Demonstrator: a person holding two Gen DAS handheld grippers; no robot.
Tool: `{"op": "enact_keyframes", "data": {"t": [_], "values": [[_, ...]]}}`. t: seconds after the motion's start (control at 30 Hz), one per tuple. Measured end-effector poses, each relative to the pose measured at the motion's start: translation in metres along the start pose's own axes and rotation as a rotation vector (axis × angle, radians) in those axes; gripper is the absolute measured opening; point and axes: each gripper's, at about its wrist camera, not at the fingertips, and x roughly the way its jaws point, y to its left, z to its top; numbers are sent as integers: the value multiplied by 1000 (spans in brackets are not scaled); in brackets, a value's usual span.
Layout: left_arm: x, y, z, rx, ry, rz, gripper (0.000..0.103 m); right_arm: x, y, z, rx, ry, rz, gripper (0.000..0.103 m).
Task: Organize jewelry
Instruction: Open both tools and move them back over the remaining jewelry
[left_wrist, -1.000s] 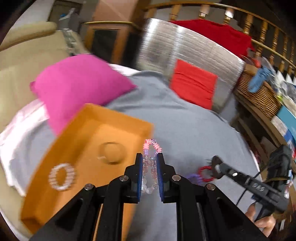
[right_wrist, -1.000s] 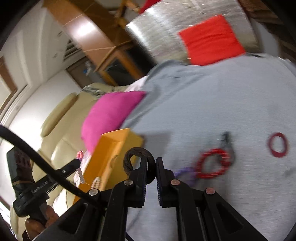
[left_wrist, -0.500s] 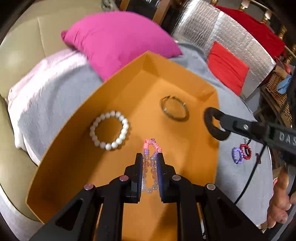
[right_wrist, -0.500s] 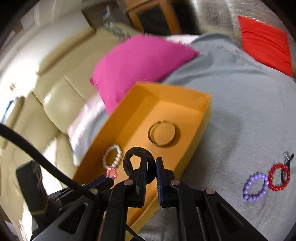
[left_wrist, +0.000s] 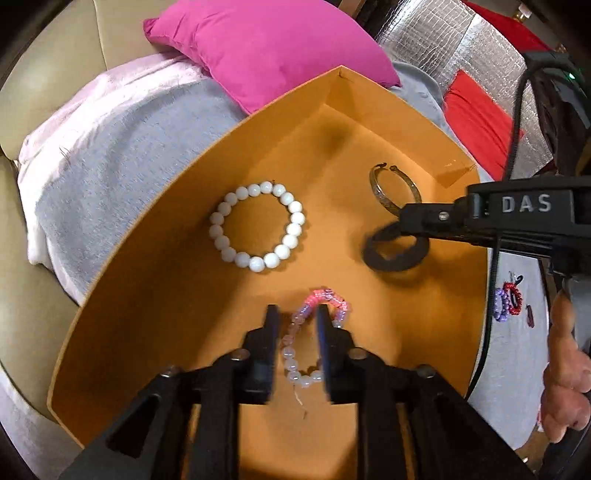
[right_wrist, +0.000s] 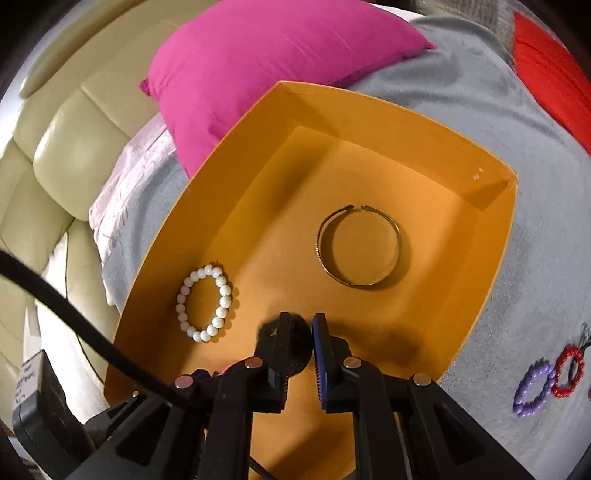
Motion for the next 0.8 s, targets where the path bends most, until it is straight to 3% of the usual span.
{"op": "enact_keyframes", "data": {"t": [0.03,0.27,0.5,0.8], "values": [[-3,0,0,-3,-11,5,39,-3,-2,-1,5,-7,15,14],[-24,-14,5,21,-74,18,44,-62,-40,-16,84,-206,164,14],[-53,-65,6,117,-170,27,59,-121,-109,-62,185,-392,188,14],[-77,-136,-3,253,-255,24,62,-156,-239,-155,419,-491,142,14]]}}
